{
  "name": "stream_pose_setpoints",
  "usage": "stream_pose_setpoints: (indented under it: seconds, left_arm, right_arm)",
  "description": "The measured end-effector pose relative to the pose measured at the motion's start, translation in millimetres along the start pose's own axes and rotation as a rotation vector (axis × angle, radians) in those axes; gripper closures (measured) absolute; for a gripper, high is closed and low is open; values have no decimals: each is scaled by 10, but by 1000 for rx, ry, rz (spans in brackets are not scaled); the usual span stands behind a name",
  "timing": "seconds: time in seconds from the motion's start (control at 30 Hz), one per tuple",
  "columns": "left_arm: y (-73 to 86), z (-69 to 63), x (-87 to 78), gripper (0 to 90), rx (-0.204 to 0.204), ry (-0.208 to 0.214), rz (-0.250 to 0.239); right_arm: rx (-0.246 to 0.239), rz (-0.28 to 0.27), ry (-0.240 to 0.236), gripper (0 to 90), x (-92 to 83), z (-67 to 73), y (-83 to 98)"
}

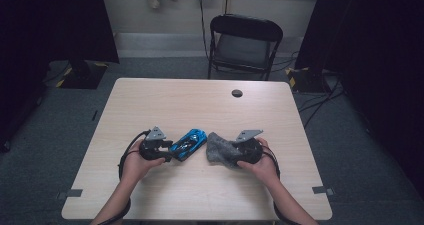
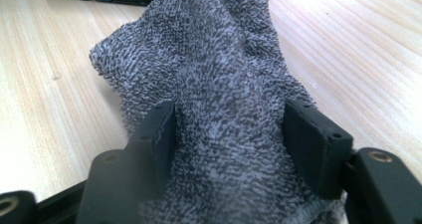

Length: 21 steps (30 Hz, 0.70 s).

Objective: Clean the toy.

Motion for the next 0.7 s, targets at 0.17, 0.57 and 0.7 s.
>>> stream_pose_setpoints:
  seconds: [0.17,0.57,0.7]
  left_arm:
    - [6,-9,17,438,-17,7,10]
    - [-4,-6,32,352,-24,-7,15]
    - [-15,-7,43,295,-26,-4,14]
  right_arm:
    - [40,-47,4,505,-7,-36,63]
    - [76,-16,15,647,-31,-67,31]
    - [73,-13,17,651,-30,-65,28]
Point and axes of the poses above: each handheld gripper's, and its own axes: x roughly forward along the jaws, y roughly out of its underside, z roughly to its left, the point moved 2 cm from there along x, roughly forward along the jaws, and after that the axes turned 11 degrees about -y, right-handed, at the moved point
